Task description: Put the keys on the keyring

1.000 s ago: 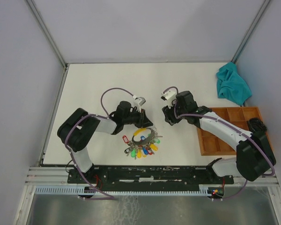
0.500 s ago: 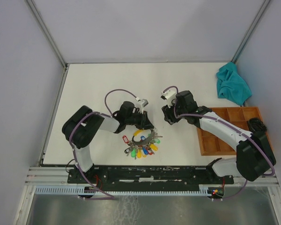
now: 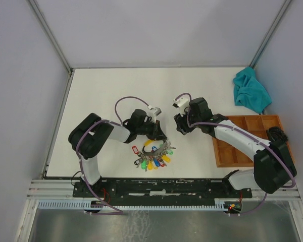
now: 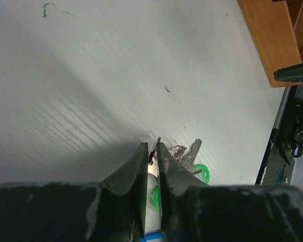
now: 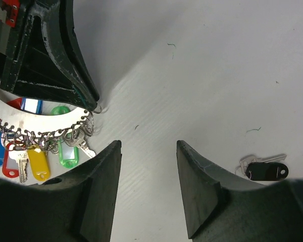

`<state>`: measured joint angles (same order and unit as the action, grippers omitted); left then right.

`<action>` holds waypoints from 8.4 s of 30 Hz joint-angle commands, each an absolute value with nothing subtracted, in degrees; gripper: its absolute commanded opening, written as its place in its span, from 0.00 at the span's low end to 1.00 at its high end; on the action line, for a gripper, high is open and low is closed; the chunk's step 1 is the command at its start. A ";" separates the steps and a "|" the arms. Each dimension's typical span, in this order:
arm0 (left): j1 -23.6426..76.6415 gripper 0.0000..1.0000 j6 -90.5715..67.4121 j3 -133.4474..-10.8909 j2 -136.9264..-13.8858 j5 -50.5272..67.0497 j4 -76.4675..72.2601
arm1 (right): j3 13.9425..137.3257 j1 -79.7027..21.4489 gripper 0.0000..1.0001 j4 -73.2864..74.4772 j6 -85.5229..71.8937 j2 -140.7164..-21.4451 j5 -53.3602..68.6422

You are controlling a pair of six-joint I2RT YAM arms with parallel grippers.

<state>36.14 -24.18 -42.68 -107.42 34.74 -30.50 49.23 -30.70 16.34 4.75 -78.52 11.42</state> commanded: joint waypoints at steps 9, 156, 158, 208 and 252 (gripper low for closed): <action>37.00 0.03 -15.91 -43.93 -103.16 33.99 -26.68 | 49.20 -30.79 0.56 12.27 5.09 -77.72 17.20; 32.78 0.03 -0.39 -25.83 -81.44 49.74 -55.25 | 45.75 -36.98 0.01 -3.03 21.84 -71.30 43.90; 32.78 0.03 0.03 -25.36 -80.89 49.15 -55.43 | 45.70 -36.99 0.05 -2.81 20.71 -70.95 42.93; 31.90 0.03 6.29 -8.24 -78.48 37.84 -79.21 | 59.88 -23.29 0.60 29.54 -26.91 -93.55 -20.15; 32.10 0.03 12.24 -8.26 -77.52 44.68 -76.73 | 62.74 -34.72 0.39 39.87 -16.44 -91.79 -4.98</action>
